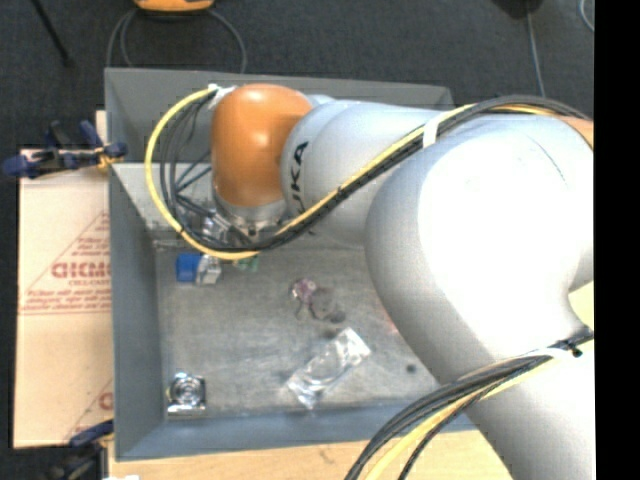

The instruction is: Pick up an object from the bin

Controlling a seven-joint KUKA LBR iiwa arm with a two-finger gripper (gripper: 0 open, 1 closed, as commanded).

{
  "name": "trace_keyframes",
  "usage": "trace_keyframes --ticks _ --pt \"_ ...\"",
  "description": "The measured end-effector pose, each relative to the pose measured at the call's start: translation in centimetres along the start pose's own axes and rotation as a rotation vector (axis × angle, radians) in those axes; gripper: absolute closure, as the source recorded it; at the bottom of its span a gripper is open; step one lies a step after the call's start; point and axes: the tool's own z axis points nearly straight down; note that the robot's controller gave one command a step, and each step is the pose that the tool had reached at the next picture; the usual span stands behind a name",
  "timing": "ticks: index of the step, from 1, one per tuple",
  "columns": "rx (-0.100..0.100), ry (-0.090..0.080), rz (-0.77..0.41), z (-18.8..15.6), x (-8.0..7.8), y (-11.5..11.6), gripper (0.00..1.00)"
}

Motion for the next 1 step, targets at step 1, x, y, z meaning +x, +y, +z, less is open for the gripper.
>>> trace_keyframes --ticks 1 --pt "0.002 -0.008 -0.036 -7.93 -0.12 -0.76 1.0"
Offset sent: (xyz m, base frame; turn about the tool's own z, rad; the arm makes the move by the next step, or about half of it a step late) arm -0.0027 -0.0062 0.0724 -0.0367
